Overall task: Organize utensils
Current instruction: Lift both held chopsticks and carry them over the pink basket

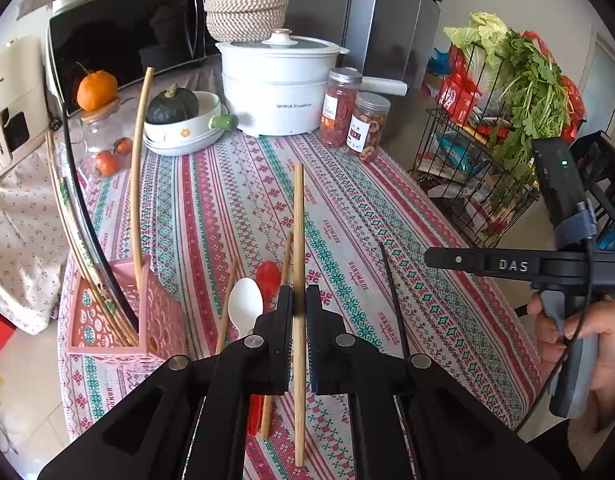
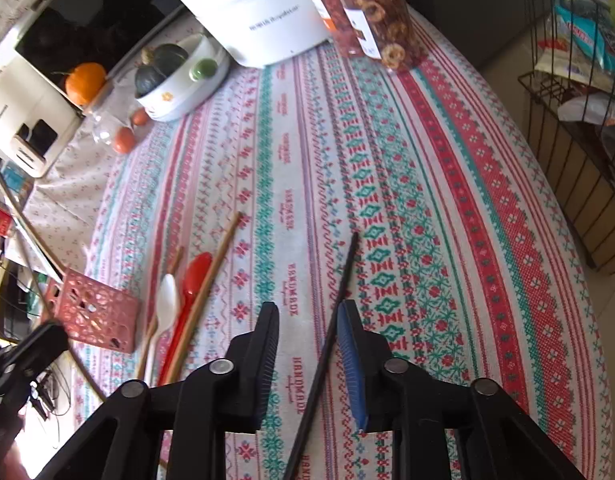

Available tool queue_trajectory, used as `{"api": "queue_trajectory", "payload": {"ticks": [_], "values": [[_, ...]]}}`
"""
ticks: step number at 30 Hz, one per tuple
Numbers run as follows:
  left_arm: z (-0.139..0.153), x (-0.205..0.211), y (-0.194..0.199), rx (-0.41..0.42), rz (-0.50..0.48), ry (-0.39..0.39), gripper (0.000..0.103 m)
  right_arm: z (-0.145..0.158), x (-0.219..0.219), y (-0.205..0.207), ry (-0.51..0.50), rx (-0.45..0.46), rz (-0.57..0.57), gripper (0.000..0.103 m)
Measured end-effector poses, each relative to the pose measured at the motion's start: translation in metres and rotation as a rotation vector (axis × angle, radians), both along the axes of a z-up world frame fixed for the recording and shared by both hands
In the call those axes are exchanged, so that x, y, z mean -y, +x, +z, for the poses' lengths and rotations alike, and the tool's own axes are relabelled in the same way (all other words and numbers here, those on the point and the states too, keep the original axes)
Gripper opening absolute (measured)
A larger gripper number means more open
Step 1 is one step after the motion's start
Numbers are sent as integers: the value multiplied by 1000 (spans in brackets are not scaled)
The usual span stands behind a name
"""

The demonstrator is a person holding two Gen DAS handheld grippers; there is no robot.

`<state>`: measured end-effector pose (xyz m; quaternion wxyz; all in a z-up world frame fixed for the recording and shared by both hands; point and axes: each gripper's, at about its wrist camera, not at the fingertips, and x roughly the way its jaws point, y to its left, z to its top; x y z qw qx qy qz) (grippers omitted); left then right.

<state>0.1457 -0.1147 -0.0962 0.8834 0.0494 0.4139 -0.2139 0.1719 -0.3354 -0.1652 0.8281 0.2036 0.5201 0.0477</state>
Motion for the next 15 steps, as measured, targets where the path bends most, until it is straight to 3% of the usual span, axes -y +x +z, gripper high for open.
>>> {"api": "queue_trajectory", "payload": {"ticks": [6, 9, 11, 13, 15], "values": [[9, -25, -14, 14, -4, -64, 6, -38, -24, 26, -136, -109, 57, 38], [11, -36, -18, 22, -14, -68, 6, -40, -44, 32, -265, -96, 98, 37], [11, -43, -18, 18, -14, -76, 6, -38, -57, 32, -342, -85, 134, 23], [12, -51, -19, 14, -8, -86, 6, -37, -65, 31, -356, -75, 162, 12], [14, -60, -20, 18, 0, -94, 6, -37, -64, 28, -338, -68, 158, 10]]}}
